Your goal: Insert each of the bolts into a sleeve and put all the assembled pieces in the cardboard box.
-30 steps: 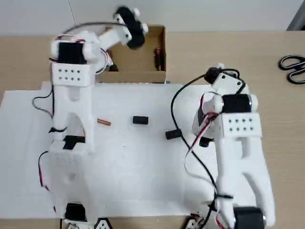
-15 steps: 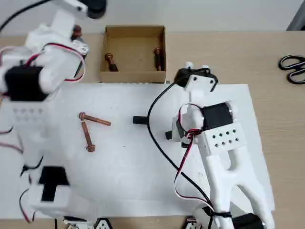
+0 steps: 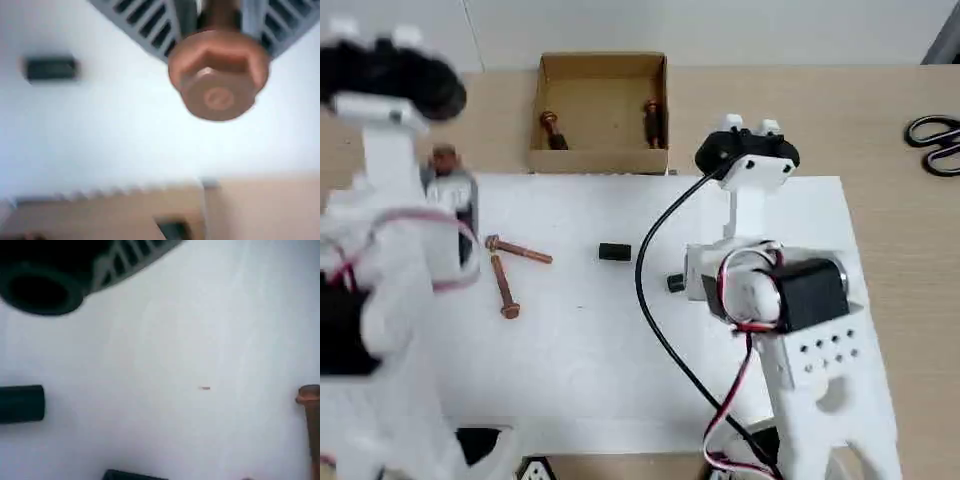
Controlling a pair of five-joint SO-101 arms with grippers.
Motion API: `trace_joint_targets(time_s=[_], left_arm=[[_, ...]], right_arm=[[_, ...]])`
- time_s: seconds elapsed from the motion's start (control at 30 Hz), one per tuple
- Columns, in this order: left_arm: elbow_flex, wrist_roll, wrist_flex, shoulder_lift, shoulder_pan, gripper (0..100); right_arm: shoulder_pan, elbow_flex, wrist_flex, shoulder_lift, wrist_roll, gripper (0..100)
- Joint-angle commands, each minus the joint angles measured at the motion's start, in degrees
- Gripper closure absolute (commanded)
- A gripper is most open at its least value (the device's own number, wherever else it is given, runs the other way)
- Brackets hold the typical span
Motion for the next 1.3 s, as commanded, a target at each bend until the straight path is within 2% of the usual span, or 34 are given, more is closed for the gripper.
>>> trace_joint_targets(time_s=[0.0, 0.17, 0.27, 0.47, 0.6, 0.77, 0.9, 1.0, 1.27], left_arm=[[11.47, 5.01, -4.13, -10.2, 0.44, 99], [26.86, 6.42, -12.66, -23.47, 0.44, 99], [38.02, 7.21, -18.02, -32.09, 0.44, 99], [57.36, 14.07, -29.19, -50.46, 0.53, 99], [67.91, 14.68, -34.81, -60.57, 3.43, 99], [72.84, 18.64, -37.71, -67.96, 11.52, 99], [72.75, 23.74, -38.86, -66.73, 13.36, 99], [72.84, 24.53, -39.21, -66.29, 15.82, 99], [72.84, 27.87, -39.03, -66.29, 22.07, 99]], right_arm=[[-0.31, 2.2, -0.4, -3.12, 0.53, 99.6], [-0.13, 7.03, -1.89, -9.89, 0.53, 99.6], [1.89, 12.75, -6.64, -15.16, 2.37, 99.6], [4.0, 27.87, -20.7, -26.07, 7.56, 99.6], [2.68, 39.12, -31.96, -31.34, 9.76, 99.6], [-3.65, 48.44, -41.01, -35.74, 9.85, 99.6], [-7.08, 54.77, -49.1, -37.58, 11.6, 99.6], [-9.54, 58.37, -53.58, -38.81, 13.63, 99.6], [-18.95, 66.29, -57.19, -48.22, 17.93, 99.6]])
